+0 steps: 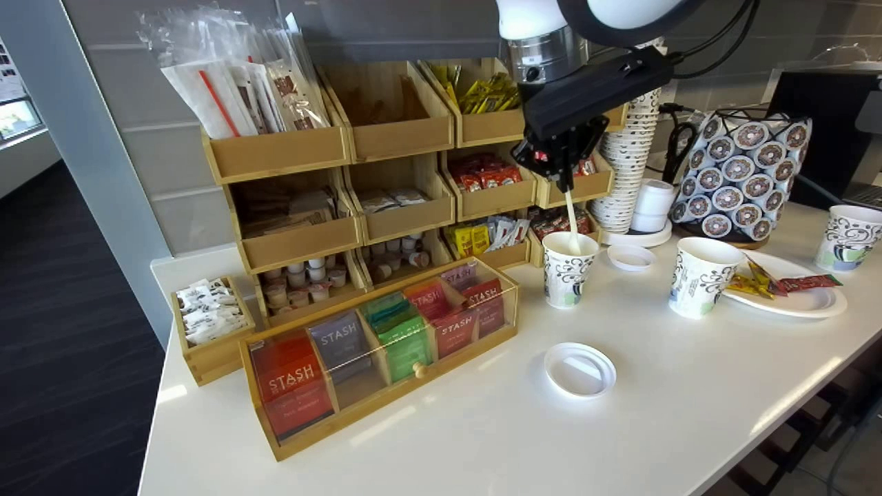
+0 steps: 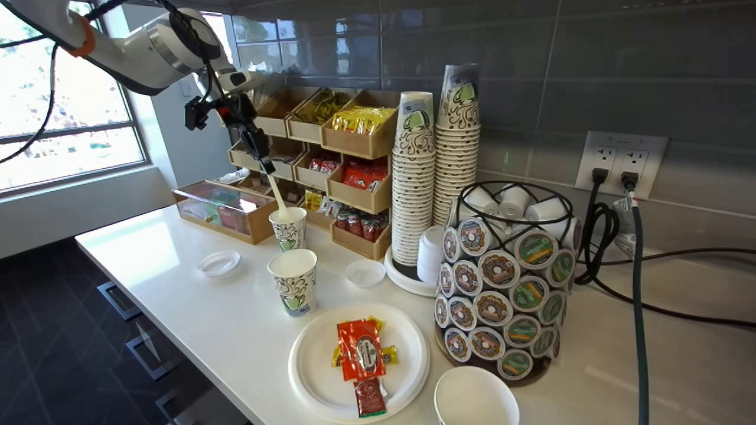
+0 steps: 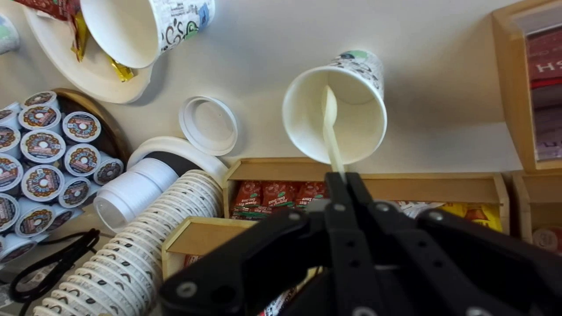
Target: Remove the spoon from the cup on the left and put it on the counter top
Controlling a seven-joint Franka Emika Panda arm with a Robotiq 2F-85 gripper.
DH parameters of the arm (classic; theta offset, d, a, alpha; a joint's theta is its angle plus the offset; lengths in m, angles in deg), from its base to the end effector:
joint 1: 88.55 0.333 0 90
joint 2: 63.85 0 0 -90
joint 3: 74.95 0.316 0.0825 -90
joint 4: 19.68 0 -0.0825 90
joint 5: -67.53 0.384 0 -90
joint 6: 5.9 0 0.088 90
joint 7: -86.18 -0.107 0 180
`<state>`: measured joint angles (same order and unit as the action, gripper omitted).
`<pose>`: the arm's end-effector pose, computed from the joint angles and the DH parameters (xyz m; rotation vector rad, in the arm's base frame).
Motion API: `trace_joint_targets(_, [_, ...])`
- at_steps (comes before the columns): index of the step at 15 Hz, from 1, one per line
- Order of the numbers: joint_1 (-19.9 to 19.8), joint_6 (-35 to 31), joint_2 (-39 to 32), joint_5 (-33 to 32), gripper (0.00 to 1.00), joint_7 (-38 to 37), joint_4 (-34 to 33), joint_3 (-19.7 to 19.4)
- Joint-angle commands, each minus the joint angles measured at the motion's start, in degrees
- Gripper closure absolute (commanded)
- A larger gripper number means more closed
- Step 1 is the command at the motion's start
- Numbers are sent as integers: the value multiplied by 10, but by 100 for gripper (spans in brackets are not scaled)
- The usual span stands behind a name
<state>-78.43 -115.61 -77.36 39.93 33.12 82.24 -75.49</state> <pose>0.6135 0.0705 0.4227 2.5928 -0.7602 0.2042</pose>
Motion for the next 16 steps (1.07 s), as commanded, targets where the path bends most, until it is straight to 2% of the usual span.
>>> trace_joint_targets(1, [1, -3, 42, 2, 99, -19, 39, 12])
trace_joint_targets(8, [6, 14, 90, -28, 99, -63, 66, 37])
trace_joint_targets(10, [5, 44, 96, -33, 99, -96, 67, 42])
trace_joint_targets(16, [4, 159, 89, -39, 99, -135, 58, 58])
